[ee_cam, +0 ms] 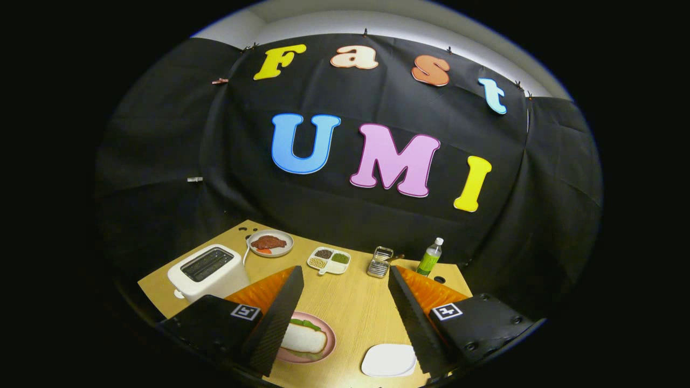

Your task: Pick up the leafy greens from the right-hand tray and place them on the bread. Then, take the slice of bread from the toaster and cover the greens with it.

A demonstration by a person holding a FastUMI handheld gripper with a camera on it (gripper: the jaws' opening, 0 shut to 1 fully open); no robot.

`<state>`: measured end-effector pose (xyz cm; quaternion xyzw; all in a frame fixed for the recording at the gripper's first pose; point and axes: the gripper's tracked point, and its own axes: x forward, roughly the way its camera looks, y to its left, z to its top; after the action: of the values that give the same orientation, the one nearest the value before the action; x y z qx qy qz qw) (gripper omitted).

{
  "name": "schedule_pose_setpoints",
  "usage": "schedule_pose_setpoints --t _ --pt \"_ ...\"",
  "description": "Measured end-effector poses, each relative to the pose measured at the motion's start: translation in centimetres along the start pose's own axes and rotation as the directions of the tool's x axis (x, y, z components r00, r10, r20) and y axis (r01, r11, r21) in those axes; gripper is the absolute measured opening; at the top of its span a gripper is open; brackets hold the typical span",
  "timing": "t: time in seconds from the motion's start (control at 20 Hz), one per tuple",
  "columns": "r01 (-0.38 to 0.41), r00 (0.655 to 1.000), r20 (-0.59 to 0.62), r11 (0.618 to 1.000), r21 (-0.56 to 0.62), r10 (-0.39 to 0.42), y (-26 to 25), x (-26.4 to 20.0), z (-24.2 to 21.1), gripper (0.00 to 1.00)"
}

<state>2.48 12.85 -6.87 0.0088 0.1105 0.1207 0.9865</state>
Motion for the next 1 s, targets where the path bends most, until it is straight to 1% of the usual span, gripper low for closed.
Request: schedule_pose_setpoints --t 0.1,0.2,0.4,0.55,0.7,1.0 --pt "0.007 0.999 0.042 1.0 0.021 -0.007 -0.6 -1.2 1.2 0.99" --pt "0.014 0.998 0.06 0.999 0.043 -0.016 -1.1 -1.9 1.3 0.99" --pt "0.034 0.998 0.047 0.999 0.032 -0.036 -2.3 -2.1 0.2 0.99" --pt "0.008 0.998 0.062 0.999 0.033 -0.01 -1.8 -2.2 0.6 0.99" --pt "-0.038 0.997 0.073 0.999 0.031 0.035 -1.1 -2.2 0.7 0.99" --pt "-0.108 0.992 0.062 0.994 0.019 0.107 -0.6 -1.9 0.1 0.99"
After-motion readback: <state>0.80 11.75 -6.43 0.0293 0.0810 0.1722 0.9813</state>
